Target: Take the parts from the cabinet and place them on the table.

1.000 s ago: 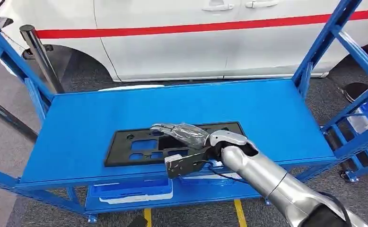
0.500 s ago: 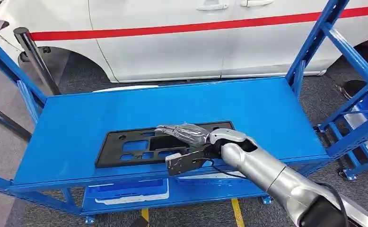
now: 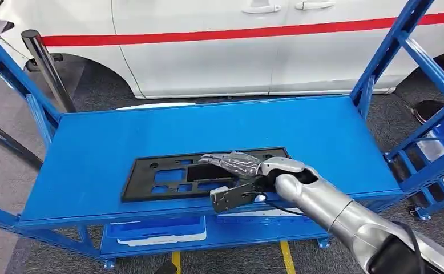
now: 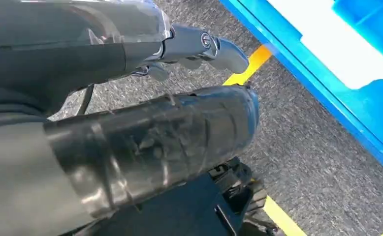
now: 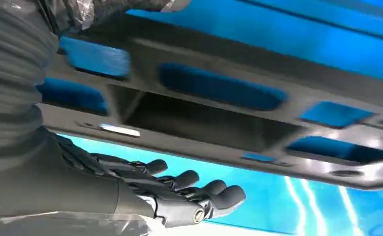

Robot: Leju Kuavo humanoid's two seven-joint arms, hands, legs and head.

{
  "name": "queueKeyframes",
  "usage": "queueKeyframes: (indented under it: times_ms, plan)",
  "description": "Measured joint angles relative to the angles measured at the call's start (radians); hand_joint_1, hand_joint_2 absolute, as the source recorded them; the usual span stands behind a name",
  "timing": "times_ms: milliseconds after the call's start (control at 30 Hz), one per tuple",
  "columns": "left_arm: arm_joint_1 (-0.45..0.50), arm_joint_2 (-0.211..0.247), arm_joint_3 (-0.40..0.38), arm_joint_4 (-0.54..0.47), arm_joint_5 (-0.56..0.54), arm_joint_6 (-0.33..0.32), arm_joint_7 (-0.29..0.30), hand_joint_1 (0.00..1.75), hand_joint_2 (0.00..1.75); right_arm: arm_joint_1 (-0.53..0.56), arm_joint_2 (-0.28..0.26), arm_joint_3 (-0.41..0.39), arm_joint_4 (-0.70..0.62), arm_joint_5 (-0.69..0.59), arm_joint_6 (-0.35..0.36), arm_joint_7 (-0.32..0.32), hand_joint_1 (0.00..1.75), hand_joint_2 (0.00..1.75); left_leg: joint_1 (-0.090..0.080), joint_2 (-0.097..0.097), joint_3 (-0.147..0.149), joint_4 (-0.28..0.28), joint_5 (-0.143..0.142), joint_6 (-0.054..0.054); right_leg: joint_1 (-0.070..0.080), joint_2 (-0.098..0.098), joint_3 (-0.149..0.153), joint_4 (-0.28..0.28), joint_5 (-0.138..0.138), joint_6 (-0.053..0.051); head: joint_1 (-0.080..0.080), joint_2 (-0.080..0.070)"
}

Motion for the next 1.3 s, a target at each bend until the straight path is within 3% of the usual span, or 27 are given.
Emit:
queueKeyframes:
  times_ms: [100,167,200,267,300,333,367,400,433,467,500,600,667,700,767,800,1000,1100,1133,1167,1200,1233,1267,1300]
  plan:
    - [0.004,0.0,0.0,0.0,0.003,0.003,-0.001,0.0,0.0,0.005,-0.017,0.0,0.0,0.0,-0.007,-0.003,0.0,1.75,0.002,0.0,0.002,-0.01,0.004,-0.009,0.005,0.004,-0.002,0.002,0.0,-0.016,0.0,0.0]
    - [0.005,0.0,0.0,0.0,0.007,0.006,-0.002,0.0,0.0,0.007,-0.033,0.0,-0.006,0.002,-0.014,-0.004,0.0,1.75,0.004,0.002,-0.006,0.015,-0.02,-0.018,-0.002,0.003,0.005,-0.007,0.005,-0.027,0.0,0.0]
    - [0.005,0.0,0.0,0.0,0.008,0.006,-0.002,0.0,0.0,0.007,-0.041,0.0,-0.011,0.008,-0.021,-0.003,0.0,1.75,0.004,0.002,-0.029,0.068,-0.054,-0.021,-0.002,0.002,0.006,-0.007,0.004,-0.033,-0.002,0.0]
    - [0.006,0.0,0.001,0.0,0.013,0.007,-0.003,0.0,0.0,0.017,-0.056,0.0,-0.016,0.019,-0.029,-0.003,0.0,1.75,0.005,0.002,-0.108,0.237,-0.13,-0.024,0.003,0.0,0.006,-0.007,0.002,-0.036,-0.002,0.0]
    - [0.008,0.0,0.001,0.0,0.014,0.007,-0.003,0.0,0.0,0.023,-0.063,0.0,-0.017,0.02,-0.029,-0.003,0.0,1.75,0.005,0.002,-0.137,0.295,-0.146,-0.023,0.005,0.0,0.006,-0.006,0.002,-0.037,-0.002,0.0]
    - [0.01,0.001,0.002,0.0,0.014,0.007,-0.003,0.0,0.0,0.029,-0.067,0.0,-0.017,0.021,-0.029,-0.003,0.0,1.75,0.005,0.002,-0.149,0.314,-0.138,-0.022,0.007,0.0,0.007,-0.006,0.001,-0.038,-0.002,0.0]
    - [0.012,0.001,0.002,0.0,0.014,0.007,-0.004,0.0,0.0,0.034,-0.073,0.0,-0.019,0.024,-0.031,-0.003,0.0,1.75,0.004,0.002,-0.133,0.276,-0.105,-0.017,0.009,0.002,0.009,-0.006,0.001,-0.038,-0.002,0.0]
    - [0.012,0.001,0.002,0.0,0.014,0.007,-0.004,0.0,0.0,0.035,-0.077,0.0,-0.02,0.026,-0.032,-0.003,0.0,1.75,0.003,0.002,-0.098,0.204,-0.06,-0.01,0.01,0.003,0.011,-0.006,0.0,-0.039,-0.002,0.0]
    - [0.011,0.001,0.002,0.0,0.014,0.007,-0.005,0.0,0.0,0.035,-0.08,0.0,-0.022,0.031,-0.035,-0.002,0.0,1.75,0.001,0.002,-0.052,0.107,-0.011,-0.002,0.011,0.005,0.015,-0.006,-0.001,-0.039,-0.002,0.0]
    - [0.011,0.001,0.002,0.0,0.014,0.007,-0.006,0.0,0.0,0.036,-0.085,0.0,-0.024,0.04,-0.046,0.0,0.0,1.75,-0.002,0.002,-0.013,0.017,0.016,0.007,0.01,0.005,0.017,-0.008,-0.002,-0.038,-0.002,0.0]
    - [0.009,0.003,0.002,0.0,0.015,0.008,-0.006,0.0,0.0,0.036,-0.092,0.0,-0.025,0.053,-0.055,0.004,0.0,1.75,-0.008,0.002,0.002,0.001,0.002,0.011,0.016,0.005,0.014,-0.007,-0.002,-0.034,-0.001,0.0]
    - [0.012,0.004,0.002,0.0,0.017,0.01,-0.008,0.0,0.0,0.048,-0.103,0.0,-0.027,0.083,-0.076,0.014,0.0,1.75,-0.012,0.0,-0.001,-0.009,0.007,0.013,0.008,0.004,0.013,-0.016,0.006,-0.019,-0.002,0.0]
    - [0.012,0.005,0.002,0.0,0.017,0.01,-0.008,0.0,0.0,0.049,-0.112,0.0,-0.027,0.087,-0.082,0.015,0.0,1.75,-0.001,0.004,0.012,-0.036,0.023,0.022,0.009,0.003,0.011,-0.008,-0.003,-0.009,-0.001,0.0]
    - [0.011,0.005,0.002,0.0,0.017,0.01,-0.009,0.0,0.0,0.047,-0.117,0.0,-0.027,0.089,-0.082,0.015,0.0,1.75,-0.002,0.004,0.015,-0.041,0.025,0.028,0.01,0.002,-0.005,0.028,-0.031,-0.005,0.0,0.0]
    - [0.009,0.005,0.002,0.0,0.017,0.01,-0.009,0.0,0.0,0.053,-0.122,0.0,-0.027,0.106,-0.09,0.023,0.0,1.75,-0.003,0.005,0.014,-0.04,0.024,0.031,0.008,0.002,-0.072,0.173,-0.104,0.0,0.0,0.0]
    - [0.01,0.005,0.002,0.0,0.018,0.01,-0.009,0.0,0.0,0.056,-0.123,0.0,-0.027,0.114,-0.093,0.025,0.0,1.75,-0.003,0.005,0.014,-0.039,0.024,0.032,0.007,0.002,-0.091,0.213,-0.119,0.002,0.0,0.0]
    - [0.01,0.005,0.002,0.0,0.018,0.01,-0.009,0.0,0.0,0.056,-0.124,0.0,-0.027,0.115,-0.094,0.026,0.0,1.75,-0.003,0.005,0.014,-0.039,0.024,0.032,0.007,0.002,-0.093,0.217,-0.121,0.003,0.0,0.0]
    - [0.011,0.005,0.002,0.0,0.018,0.01,-0.009,0.0,0.0,0.06,-0.127,0.0,-0.027,0.122,-0.097,0.03,0.0,1.75,-0.003,0.005,0.013,-0.039,0.024,0.032,0.005,0.002,-0.112,0.254,-0.13,0.005,0.0,0.0]
    - [0.013,0.005,0.002,0.0,0.02,0.01,-0.009,0.0,0.0,0.066,-0.135,0.0,-0.027,0.137,-0.102,0.035,0.0,1.75,-0.003,0.004,0.013,-0.036,0.023,0.032,0.001,0.002,-0.117,0.265,-0.114,0.008,0.0,0.0]
    - [0.014,0.005,0.002,0.0,0.02,0.011,-0.009,0.0,0.0,0.066,-0.138,0.0,-0.027,0.146,-0.106,0.038,0.0,1.75,-0.003,0.003,0.013,-0.033,0.021,0.031,-0.001,0.002,-0.099,0.228,-0.087,0.01,0.0,0.0]
    - [0.013,0.005,0.002,0.0,0.024,0.011,-0.01,0.0,0.0,0.065,-0.142,0.0,-0.027,0.159,-0.114,0.041,0.0,1.75,-0.002,0.002,0.014,-0.027,0.017,0.029,-0.005,0.002,-0.05,0.132,-0.035,0.011,0.0,0.0]
    - [0.014,0.005,0.003,0.0,0.027,0.013,-0.011,0.0,0.0,0.065,-0.15,0.0,-0.027,0.177,-0.129,0.043,0.0,1.75,-0.007,0.001,0.006,-0.009,0.004,0.012,0.003,0.003,0.017,-0.008,-0.003,0.0,-0.002,0.0]
    - [0.014,0.005,0.003,0.0,0.028,0.014,-0.011,0.0,0.0,0.063,-0.152,0.0,-0.027,0.187,-0.136,0.047,0.0,1.75,-0.004,0.002,0.006,-0.007,-0.003,-0.007,-0.004,0.002,0.025,-0.021,0.005,-0.022,-0.002,0.0]
    - [0.014,0.005,0.003,0.0,0.028,0.014,-0.013,0.0,0.0,0.063,-0.152,0.0,-0.027,0.193,-0.137,0.048,0.0,1.75,-0.002,0.002,-0.002,0.02,-0.026,-0.011,-0.004,0.001,0.027,-0.024,0.006,-0.027,-0.001,0.0]
